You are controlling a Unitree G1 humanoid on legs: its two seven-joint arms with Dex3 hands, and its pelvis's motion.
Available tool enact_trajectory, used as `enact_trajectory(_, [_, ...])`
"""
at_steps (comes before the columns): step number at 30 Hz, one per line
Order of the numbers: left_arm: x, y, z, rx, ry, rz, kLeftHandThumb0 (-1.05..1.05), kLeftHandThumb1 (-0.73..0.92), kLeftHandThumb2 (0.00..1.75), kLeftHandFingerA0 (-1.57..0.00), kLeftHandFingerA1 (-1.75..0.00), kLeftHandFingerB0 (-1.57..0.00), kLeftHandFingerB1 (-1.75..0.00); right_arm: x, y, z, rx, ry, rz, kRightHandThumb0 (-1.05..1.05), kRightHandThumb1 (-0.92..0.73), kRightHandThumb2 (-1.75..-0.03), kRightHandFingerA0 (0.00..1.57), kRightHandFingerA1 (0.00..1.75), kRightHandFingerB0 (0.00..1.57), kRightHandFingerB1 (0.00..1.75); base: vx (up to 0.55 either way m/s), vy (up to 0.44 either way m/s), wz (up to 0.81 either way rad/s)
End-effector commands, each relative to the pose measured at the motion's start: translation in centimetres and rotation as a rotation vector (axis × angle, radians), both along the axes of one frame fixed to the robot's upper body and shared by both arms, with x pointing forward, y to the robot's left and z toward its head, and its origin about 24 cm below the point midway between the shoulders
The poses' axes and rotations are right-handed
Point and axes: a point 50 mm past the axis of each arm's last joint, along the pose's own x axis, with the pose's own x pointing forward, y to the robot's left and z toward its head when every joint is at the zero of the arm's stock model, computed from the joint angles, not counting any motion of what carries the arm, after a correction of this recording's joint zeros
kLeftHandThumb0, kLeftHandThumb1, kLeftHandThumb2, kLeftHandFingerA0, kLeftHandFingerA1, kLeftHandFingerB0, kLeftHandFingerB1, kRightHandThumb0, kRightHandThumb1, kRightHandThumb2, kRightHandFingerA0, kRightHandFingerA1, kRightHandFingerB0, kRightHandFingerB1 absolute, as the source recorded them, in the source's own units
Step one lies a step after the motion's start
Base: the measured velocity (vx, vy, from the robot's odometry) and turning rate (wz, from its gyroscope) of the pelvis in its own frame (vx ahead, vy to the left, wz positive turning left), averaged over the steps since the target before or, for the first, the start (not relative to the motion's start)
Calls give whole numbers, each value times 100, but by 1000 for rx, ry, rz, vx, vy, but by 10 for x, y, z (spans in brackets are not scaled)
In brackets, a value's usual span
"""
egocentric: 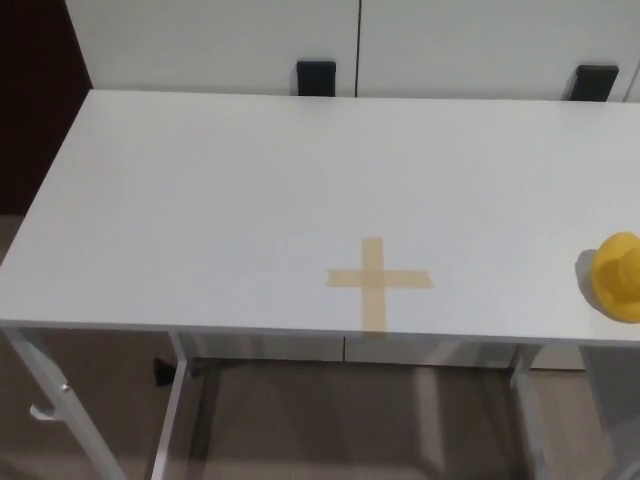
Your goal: The robot uses its right hand to push the yellow duck toy to the center of the white desk.
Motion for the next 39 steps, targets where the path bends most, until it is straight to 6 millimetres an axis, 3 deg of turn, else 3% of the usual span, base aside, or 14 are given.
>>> enact_trajectory(1, [-2, 5, 3, 8, 4, 0, -15, 65, 77, -84, -72, -82, -62, 0, -7, 8, -31, -45, -20, -30, -65, -60, 61, 53, 37, 35, 0, 0, 0])
enact_trajectory(7, [-5, 4, 2, 8, 14, -13, -14, 66, 76, -81, -73, -84, -65, 14, -25, 33, -40, -230, -103, -58, -68, -60, 20, 40, 16, 28, 0, 0, 0])
enact_trajectory(8, [-5, 4, 1, 7, 10, -3, -13, 63, 81, -83, -75, -86, -68, 17, -26, 37, -47, -254, -102, -35, -49, -102, 1, 51, 0, 49, 0, 0, 0])
enact_trajectory(12, [-7, 5, 1, 8, 14, 1, -15, 66, 76, -84, -74, -82, -62, 44, -39, 69, -93, -410, -92, -83, -69, -106, 0, 14, 0, 13, 0, 0, 0])
enact_trajectory(17, [-7, 7, 3, 17, 15, 4, -14, 65, 78, -85, -74, -84, -63, 66, -46, 95, -126, -506, -97, -85, -89, -68, 0, 27, 0, 14, 0, 0, 0])
enact_trajectory(18, [-6, 7, 3, 16, 16, 0, -17, 66, 74, -84, -73, -83, -63, 81, -48, 112, -155, -561, -85, -105, -80, -124, 6, 20, 0, 15, 0, 0, 0])
enact_trajectory(19, [-4, 6, 3, 14, 16, -5, -17, 66, 74, -84, -73, -83, -63, 92, -49, 126, -178, -609, -72, -105, -80, -124, 6, 20, 0, 15, 0, 0, 0])
enact_trajectory(20, [-4, 5, 3, 14, 15, -10, -18, 65, 73, -86, -74, -85, -65, 106, -47, 140, -192, -659, -40, -105, -92, -79, 0, 65, 0, 46, 0, 0, 0])
enact_trajectory(25, [-3, 5, 2, 15, 15, -18, -15, 65, 71, -83, -75, -82, -63, 135, -35, 164, -184, -755, 60, -105, -92, -80, 0, 133, 0, 124, 0, 0, 0])
enact_trajectory(26, [-3, 5, 2, 16, 16, -11, -15, 66, 77, -84, -74, -84, -61, 149, -26, 171, -188, -779, 112, -105, -83, -108, 2, 96, 0, 86, 0, 0, 0])
enact_trajectory(29, [-3, 5, 2, 14, 14, -10, -12, 64, 81, -85, -76, -85, -63, 166, -9, 180, -207, -813, 192, -105, -92, -87, 0, 33, 0, 33, 0, 0, 0])
enact_trajectory(33, [-3, 5, 3, 12, 12, -12, -15, 65, 76, -85, -77, -84, -65, 173, 0, 183, -210, -812, 225, -105, -92, -88, 0, 18, 0, 16, 0, 0, 0])
enact_trajectory(34, [-3, 5, 3, 14, 14, -15, -17, 65, 73, -83, -78, -82, -64, 176, 5, 185, -215, -811, 248, -105, -91, -135, 0, 30, 0, 16, 0, 0, 0])
enact_trajectory(39, [0, 4, 2, 10, 4, -1, -15, 63, 79, -85, -78, -86, -67, 183, 22, 188, -238, -793, 321, -98, -92, -131, 0, 18, 0, 7, 0, 0, 0])
